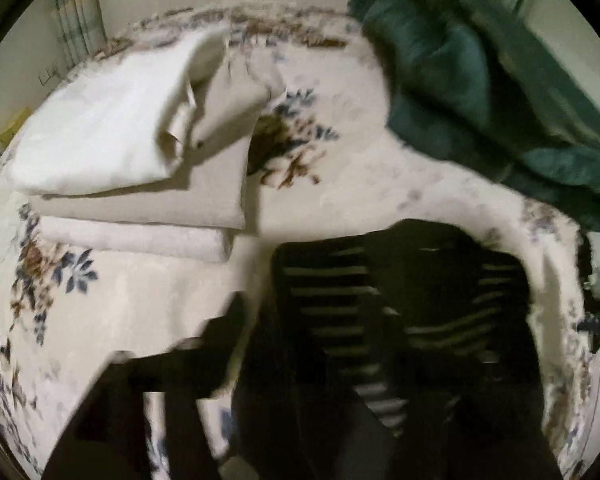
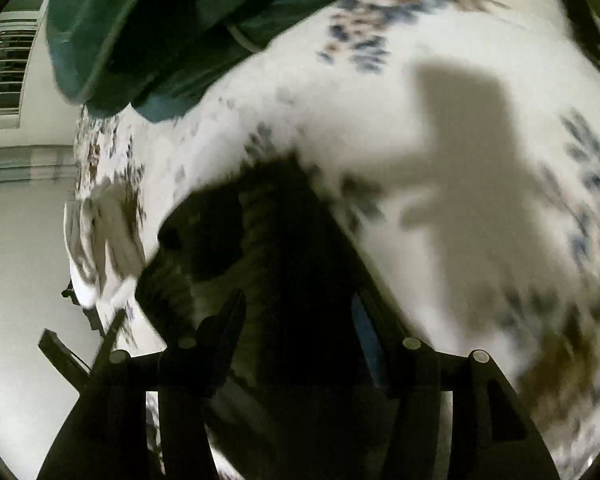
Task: Fold small clothes
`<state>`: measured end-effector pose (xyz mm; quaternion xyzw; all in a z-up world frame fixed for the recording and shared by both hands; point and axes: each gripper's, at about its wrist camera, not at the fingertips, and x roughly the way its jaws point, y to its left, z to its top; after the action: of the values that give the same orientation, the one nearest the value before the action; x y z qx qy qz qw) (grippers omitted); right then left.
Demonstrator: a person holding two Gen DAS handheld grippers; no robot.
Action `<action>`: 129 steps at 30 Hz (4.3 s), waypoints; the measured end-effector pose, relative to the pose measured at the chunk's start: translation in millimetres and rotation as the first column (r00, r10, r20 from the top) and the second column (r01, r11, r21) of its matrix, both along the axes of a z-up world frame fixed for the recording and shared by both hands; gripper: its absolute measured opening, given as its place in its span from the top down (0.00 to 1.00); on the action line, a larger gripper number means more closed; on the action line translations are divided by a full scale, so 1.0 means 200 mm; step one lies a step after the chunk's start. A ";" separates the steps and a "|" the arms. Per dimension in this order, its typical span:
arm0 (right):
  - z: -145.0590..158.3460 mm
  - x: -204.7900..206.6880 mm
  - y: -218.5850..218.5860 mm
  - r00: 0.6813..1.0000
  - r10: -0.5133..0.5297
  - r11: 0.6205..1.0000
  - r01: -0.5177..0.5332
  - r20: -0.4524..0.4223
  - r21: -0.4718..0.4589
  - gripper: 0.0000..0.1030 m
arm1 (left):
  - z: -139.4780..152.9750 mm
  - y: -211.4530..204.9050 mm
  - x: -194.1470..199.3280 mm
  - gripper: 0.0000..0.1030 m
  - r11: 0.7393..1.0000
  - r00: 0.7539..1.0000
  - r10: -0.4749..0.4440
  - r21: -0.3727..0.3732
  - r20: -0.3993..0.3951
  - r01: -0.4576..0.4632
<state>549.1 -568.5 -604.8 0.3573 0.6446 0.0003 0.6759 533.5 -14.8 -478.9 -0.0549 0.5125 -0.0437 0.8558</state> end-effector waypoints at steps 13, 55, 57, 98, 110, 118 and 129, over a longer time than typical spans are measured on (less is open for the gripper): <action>0.11 -0.64 -0.30 0.962 0.232 0.973 -0.229 -0.144 0.034 0.43 | 0.00 -0.22 -0.71 0.09 0.983 0.983 0.171 0.075 -0.071 -0.166; -0.48 0.56 0.06 0.830 0.555 0.825 -0.558 0.052 0.095 0.94 | -0.22 -1.59 -1.67 0.93 0.993 0.954 0.118 0.055 -0.274 -0.107; -0.37 0.55 0.11 0.817 0.573 0.815 -0.576 0.058 0.062 0.94 | -0.14 -1.50 -1.68 0.93 0.990 0.958 0.142 0.028 -0.248 -0.139; 0.01 -0.14 1.51 0.857 0.510 0.855 -0.515 -0.078 -0.071 0.42 | -0.50 0.57 -2.16 0.40 0.637 0.777 0.416 -0.459 -0.472 -0.619; -0.49 -1.67 1.19 0.800 0.506 0.862 -0.453 -0.322 0.227 0.42 | -0.52 0.29 -2.07 0.97 0.850 0.800 0.373 -0.174 -0.470 -0.498; -0.60 -2.01 1.26 0.815 0.462 0.887 -0.415 -0.349 0.205 0.46 | -0.46 0.52 -2.20 0.96 0.844 0.807 0.409 -0.160 -0.426 -0.512; -0.64 -2.22 1.37 0.889 0.276 0.960 -0.242 -0.365 0.138 0.88 | -0.58 0.51 -2.14 0.97 0.870 0.866 0.178 -0.337 -0.467 -0.360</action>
<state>105.7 -294.4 -732.3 0.2910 0.8048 0.0497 0.5150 105.8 86.7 -595.4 -0.3152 0.6505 -0.0158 0.6909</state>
